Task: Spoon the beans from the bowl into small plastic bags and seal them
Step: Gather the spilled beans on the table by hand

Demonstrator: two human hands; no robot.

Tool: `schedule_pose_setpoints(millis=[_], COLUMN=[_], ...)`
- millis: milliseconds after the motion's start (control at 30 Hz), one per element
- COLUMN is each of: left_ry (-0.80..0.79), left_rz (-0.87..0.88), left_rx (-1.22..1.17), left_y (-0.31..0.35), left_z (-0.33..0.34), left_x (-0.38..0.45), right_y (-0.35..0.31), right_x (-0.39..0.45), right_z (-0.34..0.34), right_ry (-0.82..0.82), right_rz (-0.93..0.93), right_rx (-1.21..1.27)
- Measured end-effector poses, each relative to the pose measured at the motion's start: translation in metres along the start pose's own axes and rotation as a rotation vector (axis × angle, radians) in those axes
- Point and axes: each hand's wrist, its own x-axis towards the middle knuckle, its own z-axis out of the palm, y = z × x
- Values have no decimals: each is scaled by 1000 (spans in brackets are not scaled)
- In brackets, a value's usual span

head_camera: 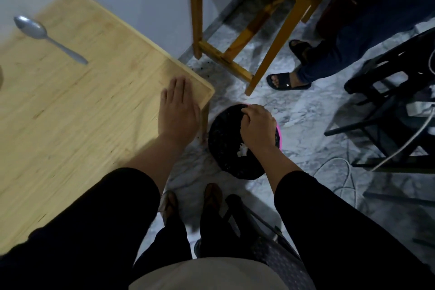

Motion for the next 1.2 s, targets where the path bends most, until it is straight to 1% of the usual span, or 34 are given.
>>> schedule_pose_setpoints(millis=[167,267,367,467,633,733,833,933,1033,1100,1200], left_ry=[-34,-63,-55,-43,36,102,180,215,283,279,280], left_rz=[-34,4,28,19,16,-5,-44,-122,-214,-289,-411], left_rx=[4,-4,-29,-63,-7,75,89,130,189,214,227], left_y=[11,22,33,40,40,29,11,-15,-48,-74,-117], left_z=[-5,-6,-11,-23,-72,-104,-136,-164,-188,-201,-213], left_x=[4,6,6,14,29,33,29,20,1,-16,-46], right_y=[-4,-12,-25,-41,-83,-114,-147,-182,-221,-248,-288], right_x=[0,-1,-1,4,17,19,17,14,4,-8,-25], right_z=[-6,-15,-26,-40,-72,-86,-94,-96,-90,-84,-68], right_ry=[-156,-181,-92,26,142,216,236,274,249,228,158], right_rz=[-26,-50,-108,-214,-370,-447,-512,-598,-689,-747,-882], right_rx=[-216,-288,-248,-157,-130,-99,-80,-98,-70,-36,-34])
